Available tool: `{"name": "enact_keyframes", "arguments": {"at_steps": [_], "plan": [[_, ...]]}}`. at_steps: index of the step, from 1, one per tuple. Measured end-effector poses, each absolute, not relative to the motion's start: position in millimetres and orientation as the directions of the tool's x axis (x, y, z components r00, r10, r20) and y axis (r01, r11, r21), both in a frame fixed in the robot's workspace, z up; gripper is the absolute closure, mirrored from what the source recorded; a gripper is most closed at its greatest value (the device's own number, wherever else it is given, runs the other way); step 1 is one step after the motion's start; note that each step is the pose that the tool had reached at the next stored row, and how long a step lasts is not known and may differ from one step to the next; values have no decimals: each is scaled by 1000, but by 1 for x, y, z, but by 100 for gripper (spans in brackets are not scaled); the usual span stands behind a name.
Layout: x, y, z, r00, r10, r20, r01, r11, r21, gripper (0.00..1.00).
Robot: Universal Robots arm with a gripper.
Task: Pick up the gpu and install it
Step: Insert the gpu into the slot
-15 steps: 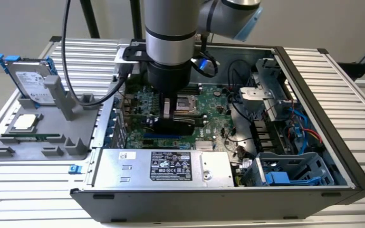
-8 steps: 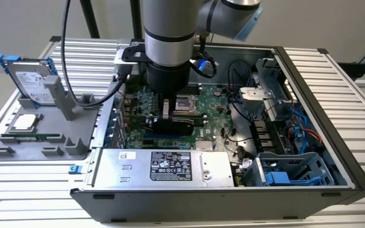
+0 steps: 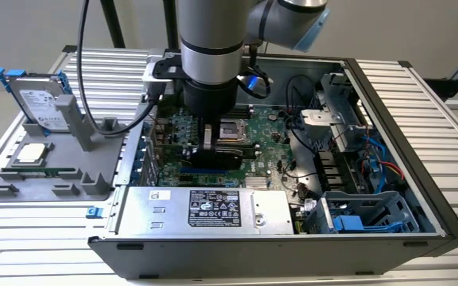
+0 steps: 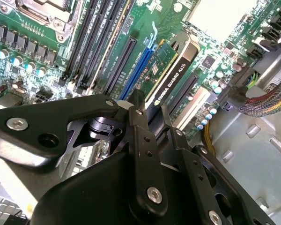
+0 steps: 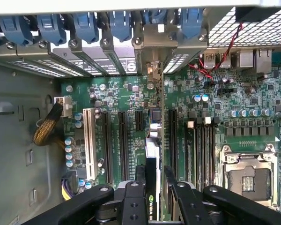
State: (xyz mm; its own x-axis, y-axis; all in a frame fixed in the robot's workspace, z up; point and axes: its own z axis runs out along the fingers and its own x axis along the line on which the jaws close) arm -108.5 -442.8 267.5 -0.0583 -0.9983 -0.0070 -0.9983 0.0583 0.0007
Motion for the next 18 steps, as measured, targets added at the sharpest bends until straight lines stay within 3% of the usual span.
{"name": "enact_keyframes", "arguments": {"at_steps": [18], "plan": [[-110,-442,263,-54,-999,-8,-999,54,2,100]]}}
